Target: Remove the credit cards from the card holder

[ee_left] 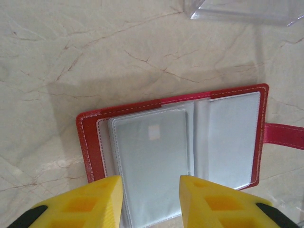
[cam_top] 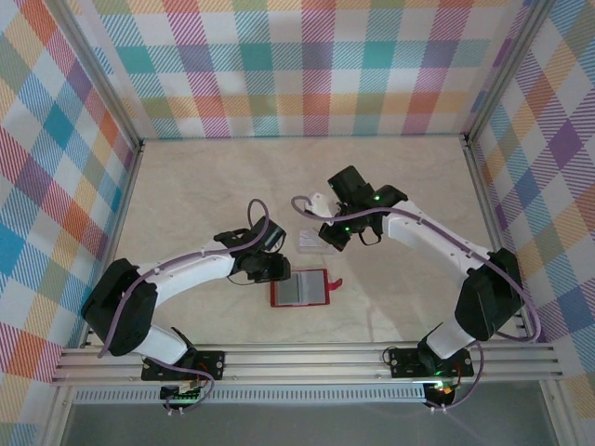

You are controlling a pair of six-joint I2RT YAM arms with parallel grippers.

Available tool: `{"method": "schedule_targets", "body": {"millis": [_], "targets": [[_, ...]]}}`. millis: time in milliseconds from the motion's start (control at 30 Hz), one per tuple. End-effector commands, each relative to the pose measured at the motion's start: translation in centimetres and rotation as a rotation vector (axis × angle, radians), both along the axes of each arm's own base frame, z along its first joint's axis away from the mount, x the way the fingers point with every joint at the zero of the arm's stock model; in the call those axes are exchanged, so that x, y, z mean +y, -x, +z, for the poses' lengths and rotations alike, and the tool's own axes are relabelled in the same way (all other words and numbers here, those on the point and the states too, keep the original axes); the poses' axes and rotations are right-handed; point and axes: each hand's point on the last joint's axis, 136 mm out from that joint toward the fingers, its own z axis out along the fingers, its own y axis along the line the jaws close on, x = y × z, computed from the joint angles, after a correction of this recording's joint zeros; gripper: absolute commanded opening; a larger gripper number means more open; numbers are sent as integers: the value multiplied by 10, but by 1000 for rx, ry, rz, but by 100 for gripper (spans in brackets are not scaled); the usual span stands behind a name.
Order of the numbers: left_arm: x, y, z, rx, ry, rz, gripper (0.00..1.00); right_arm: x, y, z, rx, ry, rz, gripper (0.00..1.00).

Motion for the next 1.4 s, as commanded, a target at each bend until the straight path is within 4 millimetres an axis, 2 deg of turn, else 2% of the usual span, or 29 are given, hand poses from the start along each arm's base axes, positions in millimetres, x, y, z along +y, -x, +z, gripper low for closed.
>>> {"method": "schedule_targets", "body": {"millis": [0,233,467,733,1000,1367], "targets": [[9,5,5,-21,-11,19,37,2,-4,3,-111,75,268,0],[20,12,12,-62,24,37,44,3,-27,-7,-155,205,389,0],[54,17,20,-117,-44,111,46,14,-41,-21,-130,241,436,0],[84,25,25,-164,-92,200,48,23,-55,-38,-79,281,444,0],[104,30,40,-244,-55,277,53,24,-60,-58,-40,310,441,0],[116,37,41,-263,-56,304,57,29,-51,-81,57,291,436,0]]}}
